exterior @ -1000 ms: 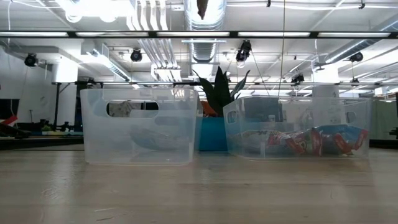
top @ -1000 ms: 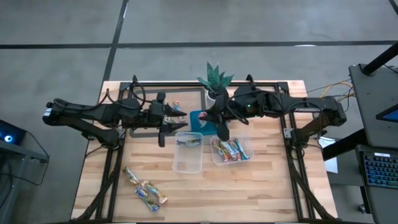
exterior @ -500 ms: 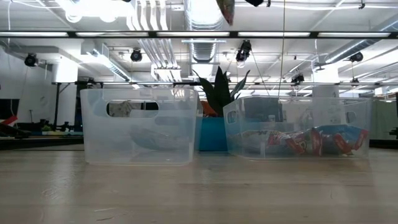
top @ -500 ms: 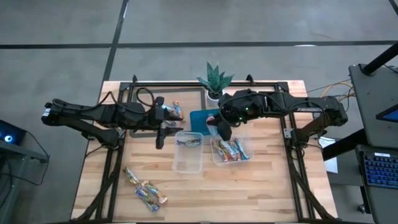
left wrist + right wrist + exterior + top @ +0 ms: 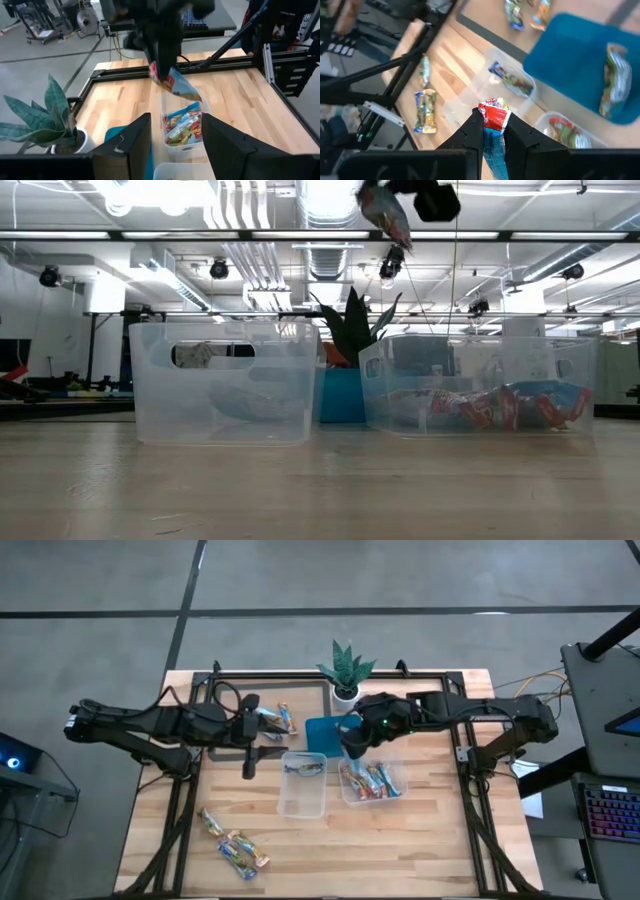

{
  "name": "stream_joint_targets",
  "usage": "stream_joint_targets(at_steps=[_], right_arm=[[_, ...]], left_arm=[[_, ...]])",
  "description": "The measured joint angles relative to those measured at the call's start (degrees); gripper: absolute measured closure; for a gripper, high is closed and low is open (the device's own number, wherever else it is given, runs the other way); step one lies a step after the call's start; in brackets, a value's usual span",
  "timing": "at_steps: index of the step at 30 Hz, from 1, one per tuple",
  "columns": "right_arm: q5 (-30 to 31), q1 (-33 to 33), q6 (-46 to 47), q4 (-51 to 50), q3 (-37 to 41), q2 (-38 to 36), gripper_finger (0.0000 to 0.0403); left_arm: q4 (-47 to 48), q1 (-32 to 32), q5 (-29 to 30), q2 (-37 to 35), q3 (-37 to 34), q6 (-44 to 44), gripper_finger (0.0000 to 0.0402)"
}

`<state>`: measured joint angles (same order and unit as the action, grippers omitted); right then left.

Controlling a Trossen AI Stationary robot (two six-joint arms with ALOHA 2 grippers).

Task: Pick and place Granola Bars by type
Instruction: Put the red granola bar into the right transparent bin

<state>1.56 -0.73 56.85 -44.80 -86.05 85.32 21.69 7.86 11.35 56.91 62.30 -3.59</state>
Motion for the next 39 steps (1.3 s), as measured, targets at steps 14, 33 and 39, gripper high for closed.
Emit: stream_joint_targets(at_steps=[14,33,39], right_arm=[[4.21,0.79,15.39,9.77,17.58,0.07,0.0366],[5.52,-2.49,22.21,19.58,21.55,7.64,0.0377],[3.79,-2.57,20.74,18.62,18.97,12.25,0.0379]], left_arm=[[1.63,0.0,0.0,-0.05,-0.74,-1.54,0.0244],[1.46,0.0,0.02,-0.08,-0.74,-2.0,0.0244],[1.66,0.0,0.02,-0.41,-0.74,-1.98,0.0244]])
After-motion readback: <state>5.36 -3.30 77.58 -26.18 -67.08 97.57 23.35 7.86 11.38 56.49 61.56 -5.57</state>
